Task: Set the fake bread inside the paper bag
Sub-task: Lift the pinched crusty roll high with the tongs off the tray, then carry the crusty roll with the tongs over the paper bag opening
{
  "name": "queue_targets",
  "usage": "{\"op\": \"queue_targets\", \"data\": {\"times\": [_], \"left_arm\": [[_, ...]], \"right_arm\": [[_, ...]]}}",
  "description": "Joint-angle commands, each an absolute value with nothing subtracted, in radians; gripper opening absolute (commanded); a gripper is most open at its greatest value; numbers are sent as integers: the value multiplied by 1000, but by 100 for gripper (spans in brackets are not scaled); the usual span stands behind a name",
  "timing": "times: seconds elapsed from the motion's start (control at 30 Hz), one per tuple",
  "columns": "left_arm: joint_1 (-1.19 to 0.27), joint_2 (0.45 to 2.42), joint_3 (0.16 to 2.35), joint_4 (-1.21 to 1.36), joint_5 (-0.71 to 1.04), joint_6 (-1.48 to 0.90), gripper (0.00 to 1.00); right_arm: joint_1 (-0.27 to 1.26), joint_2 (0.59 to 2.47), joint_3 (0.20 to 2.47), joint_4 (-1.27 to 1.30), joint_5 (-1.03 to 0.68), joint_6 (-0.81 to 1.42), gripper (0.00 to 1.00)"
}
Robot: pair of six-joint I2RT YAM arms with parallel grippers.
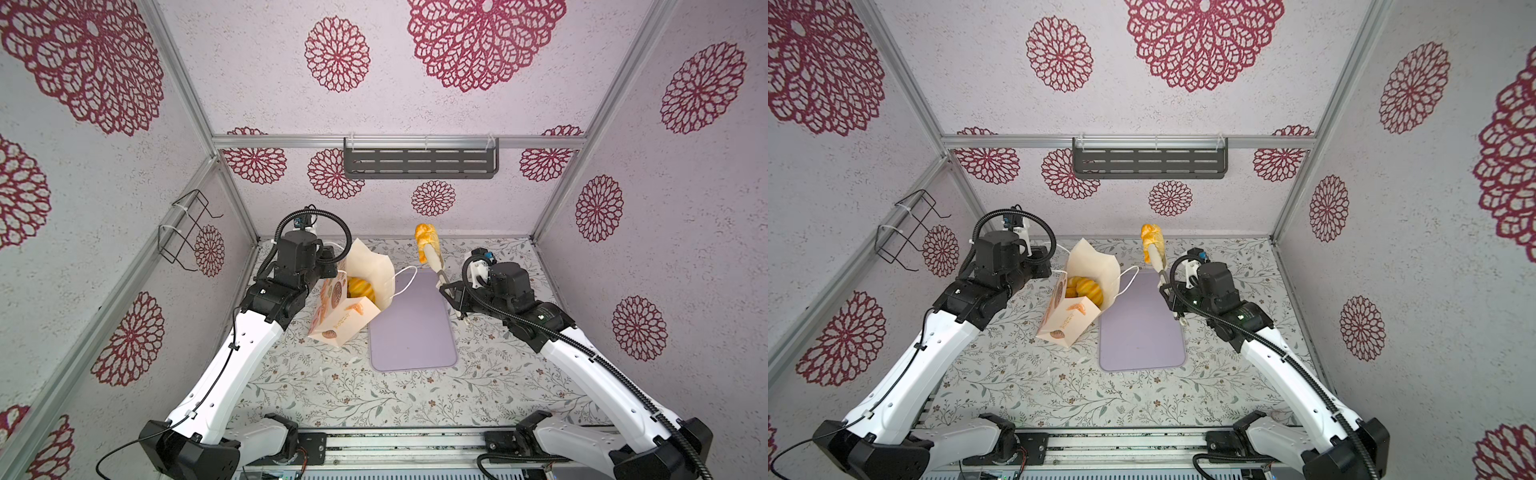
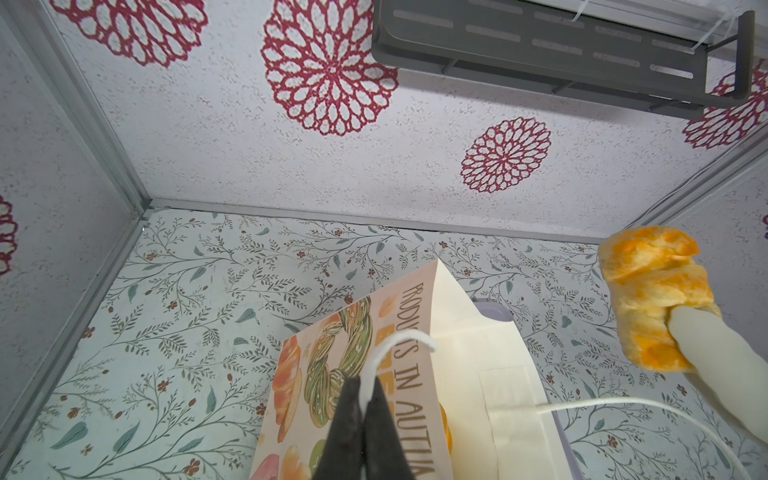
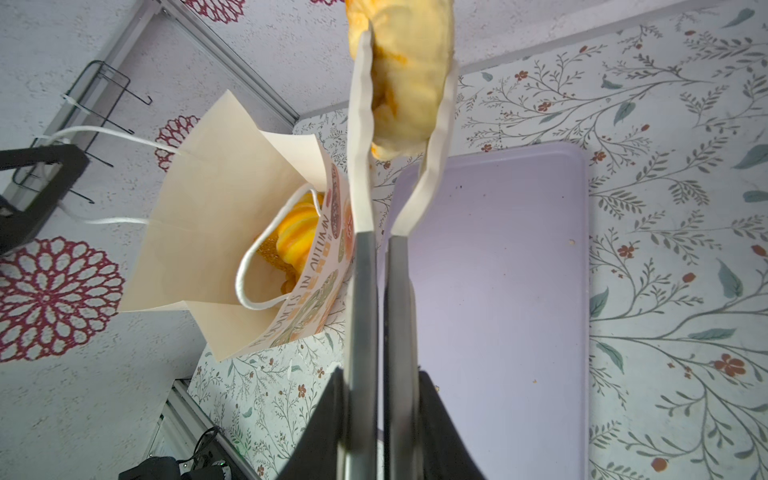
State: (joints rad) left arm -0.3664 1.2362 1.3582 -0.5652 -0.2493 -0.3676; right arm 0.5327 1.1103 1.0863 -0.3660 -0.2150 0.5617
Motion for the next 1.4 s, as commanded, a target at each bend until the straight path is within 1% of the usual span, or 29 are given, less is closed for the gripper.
{"op": "queue_targets", "data": {"times": [0.0,0.3,0.47,0.87,1.37], "left_arm": [[-359,1221,1351,-549,-245,-360,0],[-359,1220,1350,-548,-247,-359,0],[-359,1221,1350,-548,-249,-360,0],[-359,1221,1350,-548,-245,-359,0],[-358,1227,1348,-548,-248,-360,0]], "right_arm": [[559,1077,1151,-327,-203,562,0],[712,1095,1259,-340,-123,525,0],[769,1110,1279,-340,-105,523,0],[846,1120,1232,-269,-80,559,0],[932,1187,1188,-224,-44,584,0]]}}
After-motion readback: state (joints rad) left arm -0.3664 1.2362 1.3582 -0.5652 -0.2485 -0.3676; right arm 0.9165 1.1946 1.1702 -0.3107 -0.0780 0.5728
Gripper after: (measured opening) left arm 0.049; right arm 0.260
